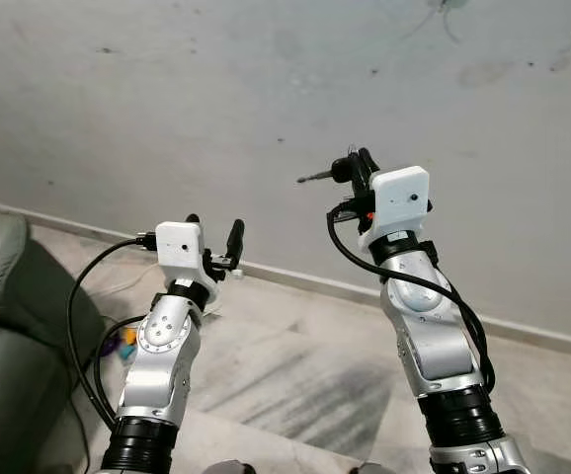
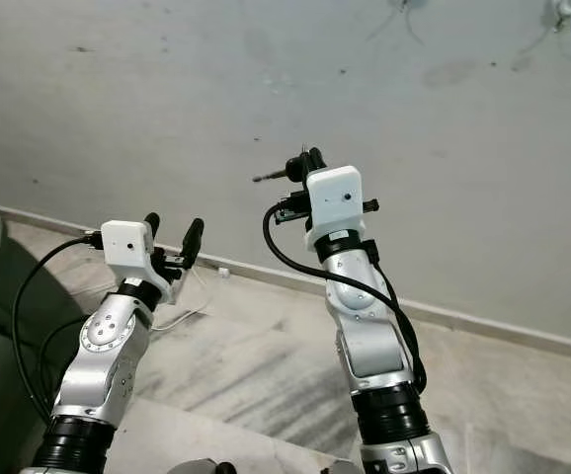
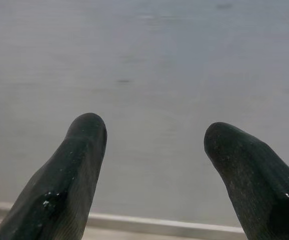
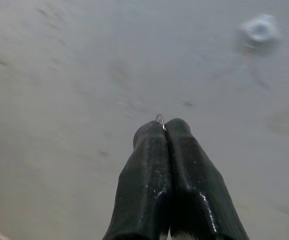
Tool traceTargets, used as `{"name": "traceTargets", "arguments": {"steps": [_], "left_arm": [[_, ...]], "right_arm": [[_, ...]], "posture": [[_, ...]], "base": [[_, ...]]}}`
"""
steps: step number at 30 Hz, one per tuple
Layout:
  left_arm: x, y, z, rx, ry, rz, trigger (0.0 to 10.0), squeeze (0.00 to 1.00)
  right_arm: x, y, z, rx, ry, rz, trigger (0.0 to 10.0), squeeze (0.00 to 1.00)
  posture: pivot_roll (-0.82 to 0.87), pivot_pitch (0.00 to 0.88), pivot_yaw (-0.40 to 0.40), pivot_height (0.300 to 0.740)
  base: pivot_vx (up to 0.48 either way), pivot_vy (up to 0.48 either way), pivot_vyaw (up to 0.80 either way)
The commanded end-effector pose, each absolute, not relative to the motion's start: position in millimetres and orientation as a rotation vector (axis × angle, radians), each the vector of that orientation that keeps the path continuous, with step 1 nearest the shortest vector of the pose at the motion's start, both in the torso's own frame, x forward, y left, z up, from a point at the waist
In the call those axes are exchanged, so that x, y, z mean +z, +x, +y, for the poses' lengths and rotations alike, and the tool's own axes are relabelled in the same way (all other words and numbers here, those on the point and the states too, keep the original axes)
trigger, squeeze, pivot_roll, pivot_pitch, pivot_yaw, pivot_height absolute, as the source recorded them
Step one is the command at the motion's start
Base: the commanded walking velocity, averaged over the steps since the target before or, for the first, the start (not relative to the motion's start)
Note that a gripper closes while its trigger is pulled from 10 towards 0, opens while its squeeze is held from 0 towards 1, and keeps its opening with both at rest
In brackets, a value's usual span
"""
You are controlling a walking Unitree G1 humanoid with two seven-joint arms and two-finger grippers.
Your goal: Hang keys on a hook
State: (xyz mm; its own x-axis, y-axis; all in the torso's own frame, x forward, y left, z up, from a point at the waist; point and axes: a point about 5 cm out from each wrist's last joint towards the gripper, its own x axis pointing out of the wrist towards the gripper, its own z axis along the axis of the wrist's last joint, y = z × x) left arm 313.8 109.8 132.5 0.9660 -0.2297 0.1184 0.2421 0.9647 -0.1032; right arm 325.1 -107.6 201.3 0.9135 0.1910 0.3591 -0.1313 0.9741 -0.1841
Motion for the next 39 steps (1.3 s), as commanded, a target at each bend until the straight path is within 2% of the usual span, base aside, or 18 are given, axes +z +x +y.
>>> {"name": "traceTargets", "arguments": {"steps": [1, 12, 19, 39], "left_arm": [[126.6, 311.8, 116.1, -0.223, -0.098, -0.080, 10.0, 0.00], [128.5, 312.4, 115.1, -0.237, -0.115, -0.083, 10.0, 0.00], [128.4, 311.6, 114.6, -0.248, -0.129, -0.079, 10.0, 0.00], [127.3, 311.1, 117.1, -0.238, -0.150, -0.068, 10.0, 0.00]], "right_arm": [[202.3, 324.0, -102.8, 0.177, -0.145, -0.389, 10.0, 0.00], [201.8, 324.5, -103.6, 0.177, -0.147, -0.388, 10.0, 0.00], [200.8, 323.8, -102.9, 0.178, -0.149, -0.390, 10.0, 0.00], [199.0, 323.4, -103.6, 0.176, -0.155, -0.386, 10.0, 0.00]], "posture": [[0.00, 0.132, 0.050, 0.740], [0.00, 0.128, 0.049, 0.740], [0.00, 0.128, 0.053, 0.740], [0.00, 0.133, 0.051, 0.740]], "base": [[0.000, 0.000, -0.80], [0.000, 0.000, -0.78], [0.000, -0.116, 0.00], [0.000, -0.327, 0.00]]}}
